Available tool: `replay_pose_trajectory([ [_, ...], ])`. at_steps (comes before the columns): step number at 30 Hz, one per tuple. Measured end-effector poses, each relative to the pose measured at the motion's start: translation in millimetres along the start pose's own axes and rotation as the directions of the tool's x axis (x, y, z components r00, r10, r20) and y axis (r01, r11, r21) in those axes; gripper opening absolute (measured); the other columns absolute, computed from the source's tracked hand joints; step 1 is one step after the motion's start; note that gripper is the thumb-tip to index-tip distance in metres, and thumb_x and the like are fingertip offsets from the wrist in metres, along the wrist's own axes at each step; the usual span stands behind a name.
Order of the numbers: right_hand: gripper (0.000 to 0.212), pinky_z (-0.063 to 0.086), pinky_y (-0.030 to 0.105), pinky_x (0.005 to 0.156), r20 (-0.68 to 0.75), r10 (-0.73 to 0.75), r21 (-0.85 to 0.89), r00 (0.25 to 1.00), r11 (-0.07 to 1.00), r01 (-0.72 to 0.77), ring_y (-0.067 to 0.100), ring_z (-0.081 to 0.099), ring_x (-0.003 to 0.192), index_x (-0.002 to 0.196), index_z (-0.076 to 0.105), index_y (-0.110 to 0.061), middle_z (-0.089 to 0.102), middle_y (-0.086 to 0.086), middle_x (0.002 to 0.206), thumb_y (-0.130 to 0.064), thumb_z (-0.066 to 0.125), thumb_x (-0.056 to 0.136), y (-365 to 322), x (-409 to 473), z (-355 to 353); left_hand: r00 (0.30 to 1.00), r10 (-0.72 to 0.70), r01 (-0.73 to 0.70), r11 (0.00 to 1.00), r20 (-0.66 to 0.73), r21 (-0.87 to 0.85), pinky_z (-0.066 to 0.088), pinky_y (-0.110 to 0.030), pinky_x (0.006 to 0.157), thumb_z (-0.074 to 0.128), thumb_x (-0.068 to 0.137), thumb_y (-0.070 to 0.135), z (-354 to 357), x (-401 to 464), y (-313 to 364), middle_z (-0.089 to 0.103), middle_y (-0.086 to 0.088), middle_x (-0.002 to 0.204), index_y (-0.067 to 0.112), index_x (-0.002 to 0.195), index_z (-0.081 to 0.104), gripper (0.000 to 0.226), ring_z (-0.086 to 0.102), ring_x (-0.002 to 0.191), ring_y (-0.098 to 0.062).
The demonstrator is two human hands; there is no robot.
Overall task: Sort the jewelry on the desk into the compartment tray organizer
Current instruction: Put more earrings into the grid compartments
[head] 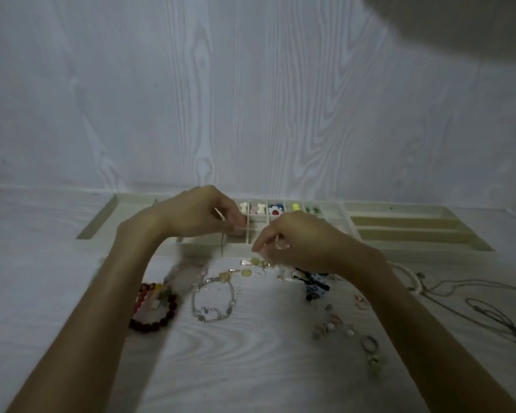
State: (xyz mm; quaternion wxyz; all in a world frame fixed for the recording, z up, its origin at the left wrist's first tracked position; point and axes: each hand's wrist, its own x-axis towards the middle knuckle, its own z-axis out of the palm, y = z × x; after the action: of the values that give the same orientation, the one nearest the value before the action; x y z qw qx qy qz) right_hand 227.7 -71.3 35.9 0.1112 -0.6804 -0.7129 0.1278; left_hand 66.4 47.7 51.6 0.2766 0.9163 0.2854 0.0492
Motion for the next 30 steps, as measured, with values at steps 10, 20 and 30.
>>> replay_pose_trajectory([
  [10, 0.033, 0.032, 0.021, 0.060, 0.063, -0.015, -0.158, 0.998, 0.987, 0.025, 0.008, 0.047, 0.082, 0.116, 0.064, -0.033, 0.055, -0.012, 0.086, -0.031, 0.067, 0.084, 1.3, 13.9, 26.8, 0.976, -0.091, 0.089, 0.996, 0.196, 0.019, 0.046, -0.029, 0.098, 0.069, 0.084, 0.016, 7.5, -6.1, -14.0, 0.067, 0.017, 0.095, 0.018, 0.102, 0.074, 0.018, 0.061, 0.091, -0.002],
  [20, 0.012, 0.029, 0.011, 0.053, -0.016, -0.001, -0.150, 1.000, 0.989, -0.002, -0.002, 0.047, 0.059, 0.091, 0.074, -0.027, 0.072, -0.011, 0.088, -0.025, 0.066, 0.084, 1.0, 14.5, 37.2, 0.968, -0.089, 0.048, 0.984, 0.235, 0.174, 0.046, -0.029, 0.097, 0.070, 0.083, 0.021, 29.3, 9.0, 2.6, 0.070, 0.007, 0.110, 0.022, 0.109, 0.071, 0.026, 0.062, 0.103, -0.010],
  [30, 0.018, 0.040, 0.005, 0.051, 0.041, 0.053, 0.107, 0.998, 0.993, -0.057, 0.001, 0.056, 0.057, 0.083, 0.072, -0.020, 0.062, -0.015, 0.069, -0.009, 0.058, 0.087, 10.9, 11.4, 13.2, 0.987, 0.035, -0.048, 0.996, 0.157, 0.081, 0.049, -0.021, 0.077, 0.076, 0.075, 0.040, 43.6, 16.1, 0.2, 0.066, 0.027, 0.072, 0.038, 0.075, 0.073, 0.003, 0.058, 0.069, 0.010],
])
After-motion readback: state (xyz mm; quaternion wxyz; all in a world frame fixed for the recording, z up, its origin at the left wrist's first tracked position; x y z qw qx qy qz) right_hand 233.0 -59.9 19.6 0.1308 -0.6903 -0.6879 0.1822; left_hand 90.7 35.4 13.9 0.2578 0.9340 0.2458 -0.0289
